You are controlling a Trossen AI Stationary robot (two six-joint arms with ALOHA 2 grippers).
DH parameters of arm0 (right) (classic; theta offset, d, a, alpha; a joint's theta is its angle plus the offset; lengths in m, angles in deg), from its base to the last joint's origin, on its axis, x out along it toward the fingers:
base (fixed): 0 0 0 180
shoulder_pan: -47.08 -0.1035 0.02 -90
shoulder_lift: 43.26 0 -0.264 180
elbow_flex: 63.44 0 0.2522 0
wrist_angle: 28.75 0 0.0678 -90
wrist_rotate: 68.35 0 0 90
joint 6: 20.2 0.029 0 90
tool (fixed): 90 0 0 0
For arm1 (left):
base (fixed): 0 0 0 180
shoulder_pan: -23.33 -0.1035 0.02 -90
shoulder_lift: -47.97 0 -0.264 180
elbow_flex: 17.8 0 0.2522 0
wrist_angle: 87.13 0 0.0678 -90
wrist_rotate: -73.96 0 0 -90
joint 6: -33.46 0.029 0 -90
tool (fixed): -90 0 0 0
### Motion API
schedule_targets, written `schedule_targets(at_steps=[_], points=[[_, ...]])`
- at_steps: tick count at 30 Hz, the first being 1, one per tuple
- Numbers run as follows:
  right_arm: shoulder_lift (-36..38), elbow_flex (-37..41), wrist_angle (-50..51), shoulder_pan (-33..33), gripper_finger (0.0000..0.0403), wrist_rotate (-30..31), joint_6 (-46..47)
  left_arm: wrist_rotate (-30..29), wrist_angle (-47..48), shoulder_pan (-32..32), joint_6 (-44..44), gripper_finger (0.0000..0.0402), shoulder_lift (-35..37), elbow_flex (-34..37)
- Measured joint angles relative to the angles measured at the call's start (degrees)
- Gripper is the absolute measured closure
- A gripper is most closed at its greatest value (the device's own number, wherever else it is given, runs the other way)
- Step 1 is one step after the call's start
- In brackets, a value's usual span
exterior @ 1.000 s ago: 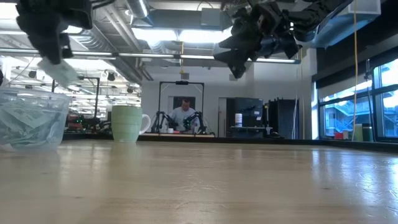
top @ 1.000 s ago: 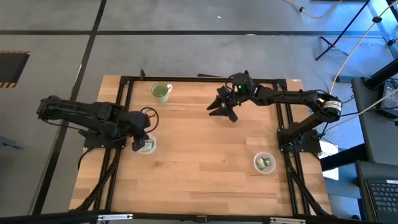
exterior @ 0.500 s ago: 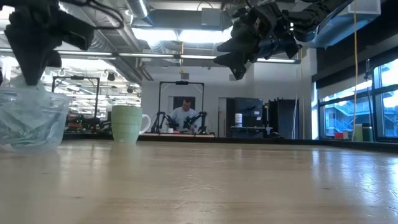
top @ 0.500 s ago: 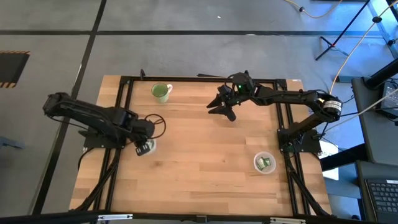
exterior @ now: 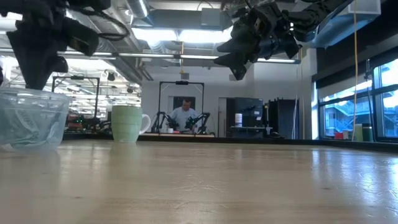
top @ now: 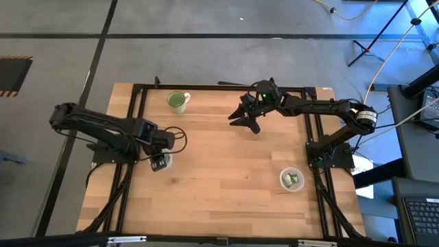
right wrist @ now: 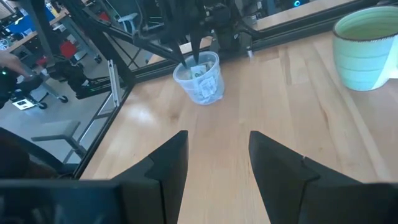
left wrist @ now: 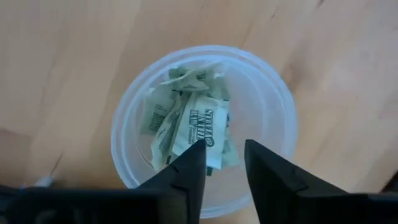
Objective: Pick and place items into bin
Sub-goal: Return to Home Position
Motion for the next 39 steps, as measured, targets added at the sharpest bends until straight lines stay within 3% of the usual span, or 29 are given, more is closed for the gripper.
schedule_targets(at_steps=[5, 10, 15, 19, 24, 30, 39], points=[[0.0, 0.0, -0.2, 0.0, 0.0231, 0.0, 2.1, -1.5, -0.1, -2.8, 5.0, 0.0279, 4.5, -3.9], [0.0, -1.7, -0.5, 1.6, 0.0231, -0.3, 3.9, -9.3, -7.8, -6.8, 17.0, 0.0286, 11.1, -8.0], [0.0, -2.6, 0.3, 5.1, 0.0231, -1.1, -0.5, -6.4, -22.5, -12.1, 33.1, 0.0296, 18.3, -8.1], [0.8, -2.6, 0.6, 9.3, 0.0231, -7.1, -1.4, -5.7, -26.0, -18.4, 40.4, 0.0302, 23.7, -8.1], [2.8, -2.6, 2.1, 12.6, 0.0231, -6.9, -3.1, -3.5, -29.3, -25.6, 43.1, 0.0308, 29.1, -6.7], [6.1, -2.3, 8.1, 13.7, 0.0231, 0.8, -8.2, 0.0, -34.9, -30.8, 44.1, 0.0311, 34.7, -0.2], [17.9, 9.8, 0.4, 16.3, 0.0231, 1.0, -9.0, 1.0, -41.4, -34.2, 42.1, 0.0316, 42.9, 12.6]])
